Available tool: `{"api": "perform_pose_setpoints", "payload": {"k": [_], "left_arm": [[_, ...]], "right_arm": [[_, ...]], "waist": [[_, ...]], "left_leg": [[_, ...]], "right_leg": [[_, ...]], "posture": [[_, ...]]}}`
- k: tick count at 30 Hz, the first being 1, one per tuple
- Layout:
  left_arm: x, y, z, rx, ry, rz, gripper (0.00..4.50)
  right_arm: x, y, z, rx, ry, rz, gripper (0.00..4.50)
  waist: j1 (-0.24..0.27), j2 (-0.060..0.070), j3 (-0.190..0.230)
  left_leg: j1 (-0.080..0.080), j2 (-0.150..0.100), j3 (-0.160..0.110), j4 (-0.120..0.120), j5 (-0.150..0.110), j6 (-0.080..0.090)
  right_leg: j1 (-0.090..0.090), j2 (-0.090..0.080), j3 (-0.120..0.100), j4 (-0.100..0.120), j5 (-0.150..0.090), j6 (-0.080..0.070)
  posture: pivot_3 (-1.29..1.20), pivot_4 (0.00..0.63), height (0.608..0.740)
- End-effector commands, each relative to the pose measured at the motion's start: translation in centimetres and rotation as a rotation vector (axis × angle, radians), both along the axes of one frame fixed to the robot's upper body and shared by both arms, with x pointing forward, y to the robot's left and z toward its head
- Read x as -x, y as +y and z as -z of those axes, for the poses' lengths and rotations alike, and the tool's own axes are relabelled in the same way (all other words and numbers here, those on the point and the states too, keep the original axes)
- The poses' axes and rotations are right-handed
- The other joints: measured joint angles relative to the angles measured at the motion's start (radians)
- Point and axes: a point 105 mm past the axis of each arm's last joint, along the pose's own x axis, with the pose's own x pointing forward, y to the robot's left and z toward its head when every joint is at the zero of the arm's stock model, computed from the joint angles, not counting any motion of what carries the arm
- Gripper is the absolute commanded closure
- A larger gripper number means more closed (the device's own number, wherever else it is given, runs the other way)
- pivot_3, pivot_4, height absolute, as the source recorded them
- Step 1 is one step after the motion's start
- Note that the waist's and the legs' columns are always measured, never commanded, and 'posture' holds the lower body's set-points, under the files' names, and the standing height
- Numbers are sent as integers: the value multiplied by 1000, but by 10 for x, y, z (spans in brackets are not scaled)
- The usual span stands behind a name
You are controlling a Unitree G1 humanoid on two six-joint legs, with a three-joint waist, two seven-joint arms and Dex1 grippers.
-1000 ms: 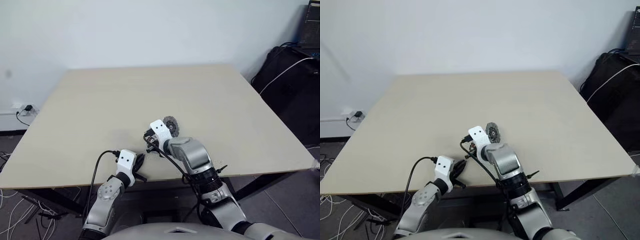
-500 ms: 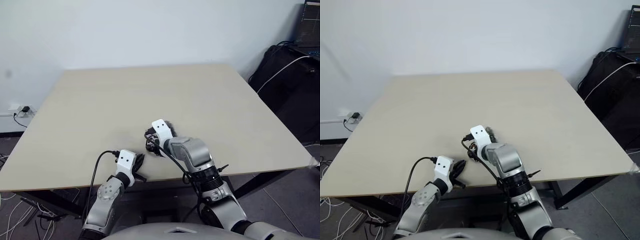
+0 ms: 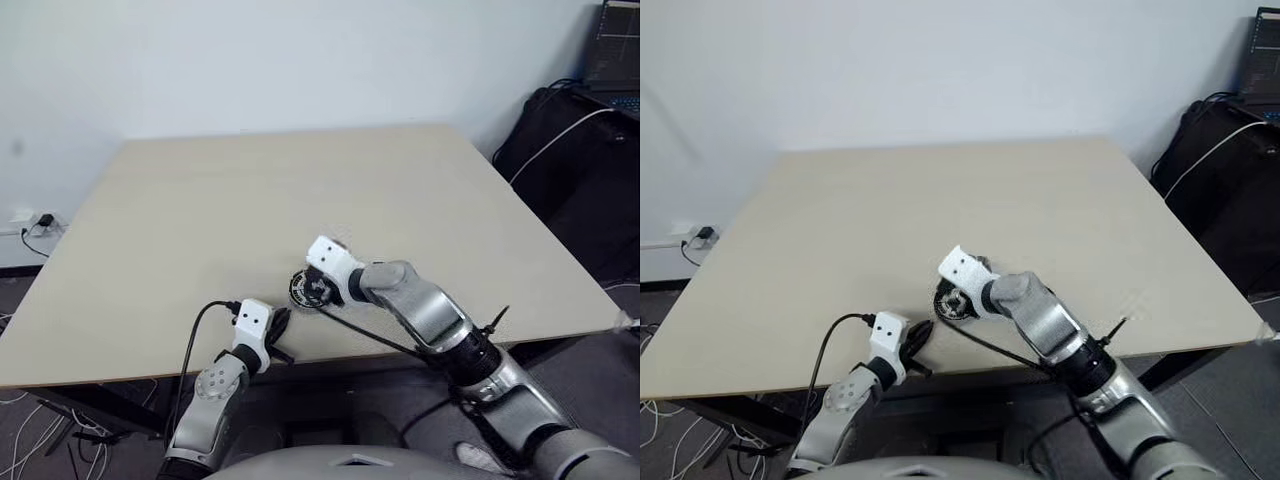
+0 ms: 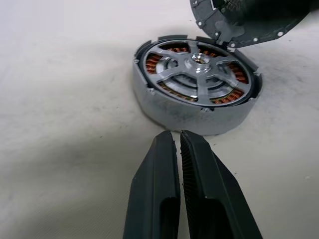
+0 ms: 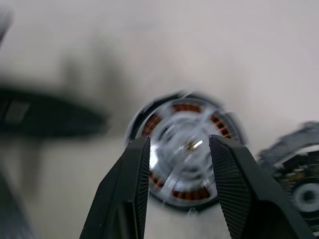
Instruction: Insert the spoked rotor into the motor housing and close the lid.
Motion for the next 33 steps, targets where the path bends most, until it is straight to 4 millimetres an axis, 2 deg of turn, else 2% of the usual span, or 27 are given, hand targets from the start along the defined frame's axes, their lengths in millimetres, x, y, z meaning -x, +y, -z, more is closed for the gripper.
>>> {"api": "perform_pose_setpoints", "payload": {"k": [1,6,9,20,33], "left_arm": [[-5,-2,-8,14,-34,5,4205],[-4,-1,-8,12,-34,1,4205],[-4,0,-8,11,-34,-2,4205],[-6,0,-9,6,-35,13,4205],[-6,-1,-9,7,-37,18,4205]], "right_arm": [[11,17,-21,9,-122,-235,2493],[32,8,-16,90,-143,-447,2493],[38,4,-16,91,-134,-471,2493],[35,-1,-9,133,-147,-440,2493],[29,-4,-3,156,-142,-415,2493]], "waist": [[0,-1,1],[8,-7,5],[16,-9,6],[42,-11,7],[44,-11,7]], "left_leg": [[0,0,0,0,0,0],[0,0,-1,1,0,0],[0,0,-1,1,-1,1],[-1,0,-1,1,-1,1],[-1,0,-1,1,-1,1]], "right_leg": [[0,0,0,0,0,0],[1,0,-1,-1,0,0],[1,-1,-1,-1,0,1],[1,-1,-1,-1,0,0],[1,-1,-1,-1,0,0]], "posture": [[0,0,740],[0,0,740],[0,0,740],[0,0,740],[0,0,740]]}}
